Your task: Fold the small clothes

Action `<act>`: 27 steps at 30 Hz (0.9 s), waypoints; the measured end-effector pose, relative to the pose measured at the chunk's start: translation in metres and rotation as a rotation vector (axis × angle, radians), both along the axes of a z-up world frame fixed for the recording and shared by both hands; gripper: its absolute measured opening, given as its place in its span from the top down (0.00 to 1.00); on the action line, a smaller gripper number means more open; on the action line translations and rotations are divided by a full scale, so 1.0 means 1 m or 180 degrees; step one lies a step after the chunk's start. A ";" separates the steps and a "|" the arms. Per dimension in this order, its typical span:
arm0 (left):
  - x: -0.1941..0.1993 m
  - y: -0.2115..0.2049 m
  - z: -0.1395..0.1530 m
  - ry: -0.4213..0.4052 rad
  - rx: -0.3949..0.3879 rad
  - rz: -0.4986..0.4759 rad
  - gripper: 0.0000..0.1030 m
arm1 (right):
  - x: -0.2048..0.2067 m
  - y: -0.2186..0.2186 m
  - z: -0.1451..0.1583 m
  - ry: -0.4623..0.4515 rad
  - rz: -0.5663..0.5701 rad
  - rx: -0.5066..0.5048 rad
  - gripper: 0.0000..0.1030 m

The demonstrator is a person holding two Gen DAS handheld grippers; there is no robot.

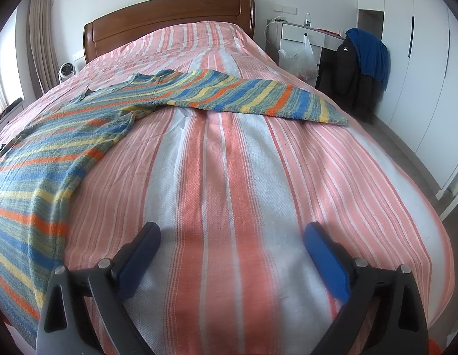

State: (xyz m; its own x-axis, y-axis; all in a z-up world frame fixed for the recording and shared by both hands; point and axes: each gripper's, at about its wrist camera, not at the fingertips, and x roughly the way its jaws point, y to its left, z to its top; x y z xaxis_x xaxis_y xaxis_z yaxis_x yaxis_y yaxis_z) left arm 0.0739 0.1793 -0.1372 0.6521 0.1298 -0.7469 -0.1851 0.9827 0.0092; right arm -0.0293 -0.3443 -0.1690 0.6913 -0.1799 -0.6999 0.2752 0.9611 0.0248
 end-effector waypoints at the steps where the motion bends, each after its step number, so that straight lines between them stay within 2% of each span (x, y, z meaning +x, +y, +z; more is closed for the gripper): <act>1: 0.000 0.000 0.000 -0.0001 0.0007 0.0000 0.00 | 0.000 0.000 0.000 -0.0001 0.0000 -0.0001 0.06; 27: 0.000 -0.001 -0.001 -0.0004 0.0021 0.0003 0.00 | 0.002 0.009 -0.003 -0.0044 -0.0022 -0.0178 0.04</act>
State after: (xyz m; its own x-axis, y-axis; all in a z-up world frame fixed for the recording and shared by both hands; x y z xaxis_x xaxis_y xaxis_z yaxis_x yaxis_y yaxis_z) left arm 0.0741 0.1781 -0.1377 0.6530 0.1354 -0.7452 -0.1860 0.9824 0.0155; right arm -0.0270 -0.3352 -0.1718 0.6993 -0.2232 -0.6790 0.2818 0.9591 -0.0251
